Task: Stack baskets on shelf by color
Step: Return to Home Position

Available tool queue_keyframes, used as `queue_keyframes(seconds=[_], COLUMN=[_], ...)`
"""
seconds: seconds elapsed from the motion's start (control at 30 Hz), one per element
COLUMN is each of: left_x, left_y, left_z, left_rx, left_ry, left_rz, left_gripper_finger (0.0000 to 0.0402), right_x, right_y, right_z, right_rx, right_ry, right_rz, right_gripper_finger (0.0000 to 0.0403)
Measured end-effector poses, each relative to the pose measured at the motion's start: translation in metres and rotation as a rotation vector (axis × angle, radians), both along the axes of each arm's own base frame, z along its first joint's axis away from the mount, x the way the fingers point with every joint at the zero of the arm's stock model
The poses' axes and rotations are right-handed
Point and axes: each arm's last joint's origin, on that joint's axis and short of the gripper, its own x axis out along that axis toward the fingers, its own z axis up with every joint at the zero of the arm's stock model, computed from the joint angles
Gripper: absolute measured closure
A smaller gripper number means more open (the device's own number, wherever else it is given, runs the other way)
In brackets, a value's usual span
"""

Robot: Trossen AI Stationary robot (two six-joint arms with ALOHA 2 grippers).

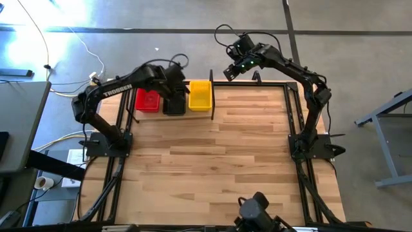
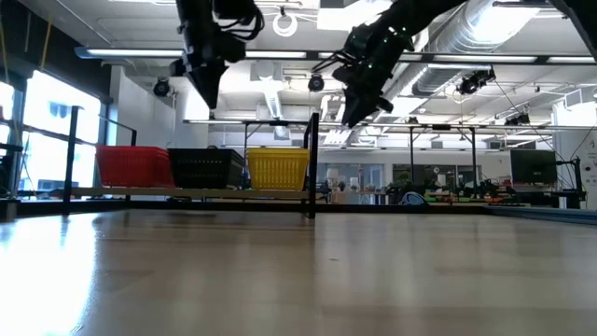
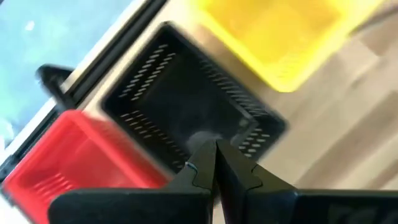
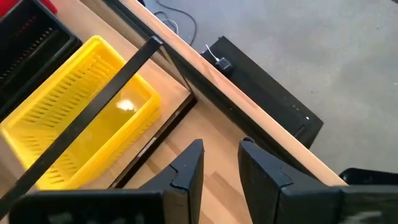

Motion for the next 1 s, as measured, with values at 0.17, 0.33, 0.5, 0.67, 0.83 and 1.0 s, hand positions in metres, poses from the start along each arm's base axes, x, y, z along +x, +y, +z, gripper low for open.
queue_keyframes(seconds=[0.17,0.33,0.5,0.67,0.83,1.0], left_x=[0.012,0.009,-0.013,-0.043,-0.068,-0.09], left_y=[-0.026,-0.054,-0.084,-0.112,-0.137,-0.153], left_z=[0.008,0.014,0.007,-0.005,-0.024,-0.051], left_rx=[0.026,0.061,0.061,0.085,0.119,0.128], left_ry=[-0.047,-0.176,-0.343,-0.493,-0.669,-0.78], left_rz=[-0.095,-0.161,-0.227,-0.271,-0.363,-0.446], left_gripper_finger=[0.0401,0.0401,0.0401,0.0401,0.0401,0.0401], right_x=[-0.002,0.004,0.018,0.04,0.054,0.062], right_y=[0.019,0.05,0.088,0.118,0.154,0.189], right_z=[0.015,0.032,0.043,0.019,0.0,-0.012], right_rx=[-0.029,-0.042,-0.092,-0.074,-0.065,-0.032], right_ry=[0.014,-0.003,-0.034,-0.087,-0.168,-0.191], right_rz=[0.062,0.133,0.248,0.284,0.327,0.385], right_gripper_finger=[0.0316,0.0316,0.0316,0.0316,0.0316,0.0316])
